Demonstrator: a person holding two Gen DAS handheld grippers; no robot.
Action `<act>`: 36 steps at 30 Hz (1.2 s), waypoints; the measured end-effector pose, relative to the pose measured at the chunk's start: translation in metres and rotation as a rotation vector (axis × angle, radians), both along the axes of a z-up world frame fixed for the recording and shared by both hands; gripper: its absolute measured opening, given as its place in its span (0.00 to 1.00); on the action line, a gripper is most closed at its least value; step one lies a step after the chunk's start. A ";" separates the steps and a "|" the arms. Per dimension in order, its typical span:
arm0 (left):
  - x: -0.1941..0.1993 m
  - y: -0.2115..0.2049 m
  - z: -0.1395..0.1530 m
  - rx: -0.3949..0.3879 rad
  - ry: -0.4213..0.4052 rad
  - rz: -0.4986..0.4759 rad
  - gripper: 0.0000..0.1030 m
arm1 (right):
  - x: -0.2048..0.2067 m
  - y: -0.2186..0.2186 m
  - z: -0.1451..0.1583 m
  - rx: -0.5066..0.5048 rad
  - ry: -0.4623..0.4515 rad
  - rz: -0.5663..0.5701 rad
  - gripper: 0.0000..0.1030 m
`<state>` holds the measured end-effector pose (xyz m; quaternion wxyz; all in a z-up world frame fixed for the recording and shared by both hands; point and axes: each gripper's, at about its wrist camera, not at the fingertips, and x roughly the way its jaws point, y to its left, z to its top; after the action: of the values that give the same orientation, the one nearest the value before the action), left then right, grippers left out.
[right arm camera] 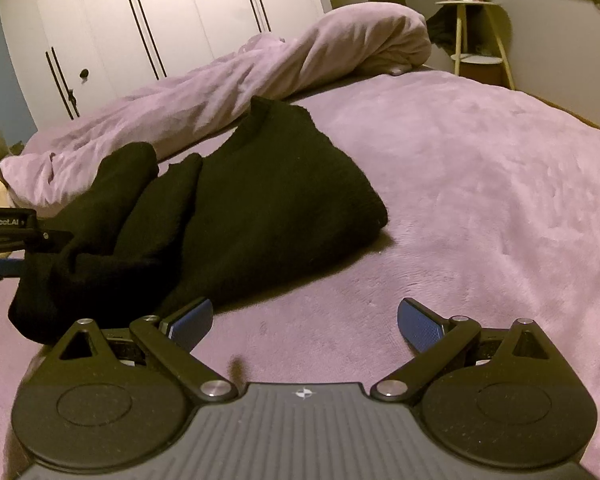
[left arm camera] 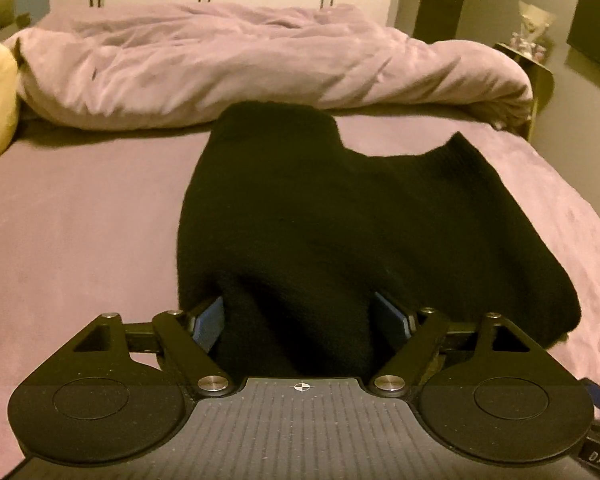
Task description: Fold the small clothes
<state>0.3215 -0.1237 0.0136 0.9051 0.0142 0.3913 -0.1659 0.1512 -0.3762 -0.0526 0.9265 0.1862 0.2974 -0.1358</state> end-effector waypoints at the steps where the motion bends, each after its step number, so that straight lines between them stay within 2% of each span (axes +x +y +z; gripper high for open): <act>1: 0.000 0.002 0.000 -0.007 0.004 -0.001 0.82 | 0.000 0.001 0.000 -0.002 0.002 0.001 0.96; 6: -0.001 0.004 0.007 -0.050 0.018 0.003 0.82 | 0.000 0.003 0.002 -0.011 0.012 0.002 0.96; 9: -0.007 -0.004 0.012 -0.057 0.001 -0.043 0.85 | 0.001 0.007 0.005 -0.031 0.019 0.009 0.96; 11: -0.014 -0.014 0.016 -0.088 0.009 -0.118 0.85 | 0.002 0.008 0.007 -0.046 0.022 0.016 0.96; 14: -0.024 -0.022 0.018 -0.075 -0.023 -0.128 0.85 | 0.001 0.011 0.011 -0.068 0.024 0.032 0.96; 16: -0.027 -0.020 0.016 -0.080 -0.013 -0.123 0.85 | 0.000 0.013 0.014 -0.086 0.024 0.040 0.96; 22: -0.047 0.012 0.011 -0.094 -0.008 -0.095 0.85 | 0.000 0.016 0.019 -0.128 0.027 0.051 0.96; 28: -0.062 0.069 -0.001 -0.166 0.042 0.019 0.88 | 0.009 0.027 0.030 -0.131 0.006 0.093 0.96; 30: -0.064 0.084 -0.006 -0.178 0.056 0.046 0.89 | 0.016 0.029 0.035 -0.103 -0.014 0.117 0.96; 32: -0.062 0.095 -0.013 -0.166 0.067 0.065 0.89 | 0.027 0.028 0.040 -0.032 -0.035 0.146 0.96; 36: -0.056 0.111 -0.023 -0.175 0.082 0.104 0.89 | 0.058 0.019 0.043 0.186 -0.086 0.214 0.96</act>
<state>0.2657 -0.0126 -0.0098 0.8934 -0.0919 0.4124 -0.1526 0.2091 -0.3570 -0.0098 0.9264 0.2442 0.2867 0.0002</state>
